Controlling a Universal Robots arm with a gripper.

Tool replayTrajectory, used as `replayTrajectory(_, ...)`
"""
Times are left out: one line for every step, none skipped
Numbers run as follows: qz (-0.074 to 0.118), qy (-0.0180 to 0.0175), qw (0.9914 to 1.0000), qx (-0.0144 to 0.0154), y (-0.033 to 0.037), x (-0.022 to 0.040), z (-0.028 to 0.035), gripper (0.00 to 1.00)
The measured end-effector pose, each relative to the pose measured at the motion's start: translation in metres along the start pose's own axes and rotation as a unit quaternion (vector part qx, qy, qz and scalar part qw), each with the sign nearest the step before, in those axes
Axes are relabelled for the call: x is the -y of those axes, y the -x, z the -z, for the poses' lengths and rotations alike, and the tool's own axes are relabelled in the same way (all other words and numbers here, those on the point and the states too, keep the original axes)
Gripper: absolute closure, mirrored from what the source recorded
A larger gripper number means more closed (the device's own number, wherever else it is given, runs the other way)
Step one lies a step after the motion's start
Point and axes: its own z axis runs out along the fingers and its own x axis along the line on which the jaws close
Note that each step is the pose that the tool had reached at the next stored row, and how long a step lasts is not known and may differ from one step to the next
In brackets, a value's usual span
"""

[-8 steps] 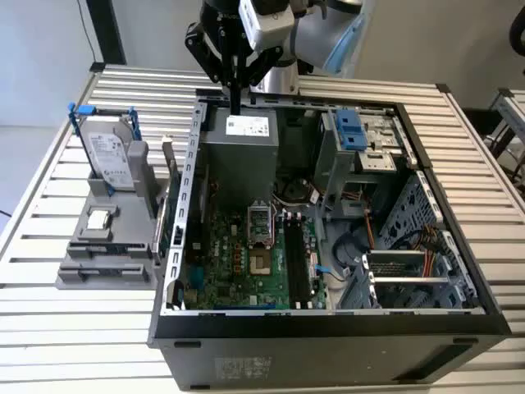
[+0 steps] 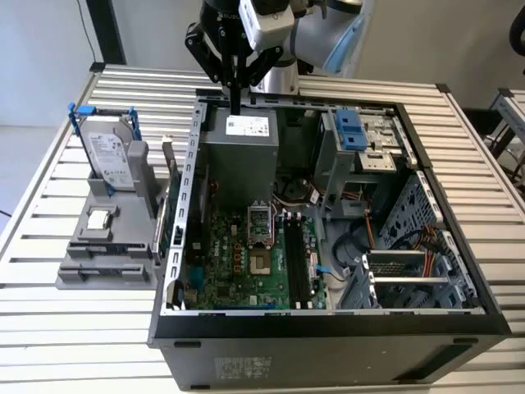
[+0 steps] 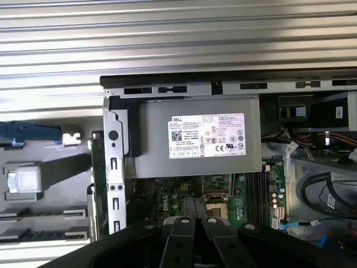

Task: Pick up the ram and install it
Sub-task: 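Reach for the ram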

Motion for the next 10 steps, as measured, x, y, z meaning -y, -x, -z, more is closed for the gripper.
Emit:
replayTrajectory(0.0,0.0,1.0,0.0,0.0,0.0,0.0,1.0)
replayTrajectory(0.0,0.0,1.0,0.0,0.0,0.0,0.0,1.0)
replayTrajectory(0.0,0.0,1.0,0.0,0.0,0.0,0.0,1.0)
replayTrajectory(0.0,0.0,1.0,0.0,0.0,0.0,0.0,1.0)
replayTrajectory(0.0,0.0,1.0,0.0,0.0,0.0,0.0,1.0)
replayTrajectory(0.0,0.0,1.0,0.0,-0.0003,0.0,0.0,1.0)
replayTrajectory(0.0,-0.0001,1.0,0.0,-0.0013,0.0001,0.0001,1.0)
replayTrajectory(0.0,-0.0001,1.0,-0.0001,-0.0028,0.0002,0.0002,1.0)
replayTrajectory(0.0,-0.0001,1.0,0.0,-0.0046,0.0003,0.0002,1.0)
replayTrajectory(0.0,0.0,1.0,0.0,-0.0065,0.0005,0.0002,1.0)
